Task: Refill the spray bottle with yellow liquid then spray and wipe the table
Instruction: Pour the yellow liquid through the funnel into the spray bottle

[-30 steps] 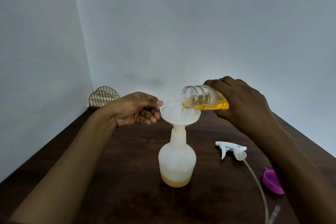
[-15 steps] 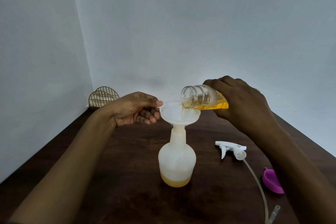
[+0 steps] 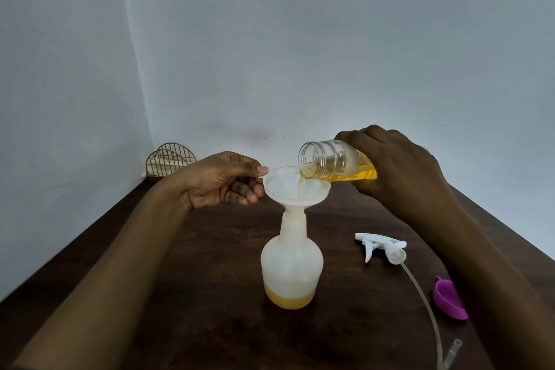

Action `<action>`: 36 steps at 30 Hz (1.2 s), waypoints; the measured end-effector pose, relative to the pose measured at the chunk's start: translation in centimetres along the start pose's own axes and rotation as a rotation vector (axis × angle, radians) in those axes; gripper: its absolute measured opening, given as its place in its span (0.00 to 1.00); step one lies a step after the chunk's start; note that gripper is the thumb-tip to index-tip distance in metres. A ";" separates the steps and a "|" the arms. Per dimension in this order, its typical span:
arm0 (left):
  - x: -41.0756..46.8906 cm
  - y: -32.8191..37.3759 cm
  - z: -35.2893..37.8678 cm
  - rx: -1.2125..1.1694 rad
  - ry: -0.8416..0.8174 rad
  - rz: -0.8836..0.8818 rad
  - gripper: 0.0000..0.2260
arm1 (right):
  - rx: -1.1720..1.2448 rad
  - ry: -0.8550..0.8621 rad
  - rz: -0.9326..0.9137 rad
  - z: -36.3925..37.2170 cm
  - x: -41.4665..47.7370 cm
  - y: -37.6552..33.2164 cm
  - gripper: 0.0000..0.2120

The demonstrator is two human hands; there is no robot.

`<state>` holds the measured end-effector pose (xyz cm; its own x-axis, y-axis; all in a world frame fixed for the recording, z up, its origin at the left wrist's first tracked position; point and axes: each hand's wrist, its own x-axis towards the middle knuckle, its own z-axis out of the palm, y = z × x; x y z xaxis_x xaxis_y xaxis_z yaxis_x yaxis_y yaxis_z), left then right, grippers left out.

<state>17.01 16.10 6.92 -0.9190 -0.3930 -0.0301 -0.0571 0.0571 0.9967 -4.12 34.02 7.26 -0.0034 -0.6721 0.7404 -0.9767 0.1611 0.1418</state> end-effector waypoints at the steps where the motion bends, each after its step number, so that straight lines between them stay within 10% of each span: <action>1: 0.0 0.0 0.0 0.001 0.000 0.001 0.16 | -0.003 0.000 0.000 0.0 0.0 0.0 0.28; 36: 0.0 0.1 0.0 0.009 -0.004 0.001 0.17 | -0.017 0.038 -0.028 0.0 0.1 0.0 0.29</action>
<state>16.99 16.15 7.07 -0.9208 -0.3890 -0.0293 -0.0595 0.0657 0.9961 -4.13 33.96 7.30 0.0322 -0.6485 0.7605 -0.9725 0.1552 0.1735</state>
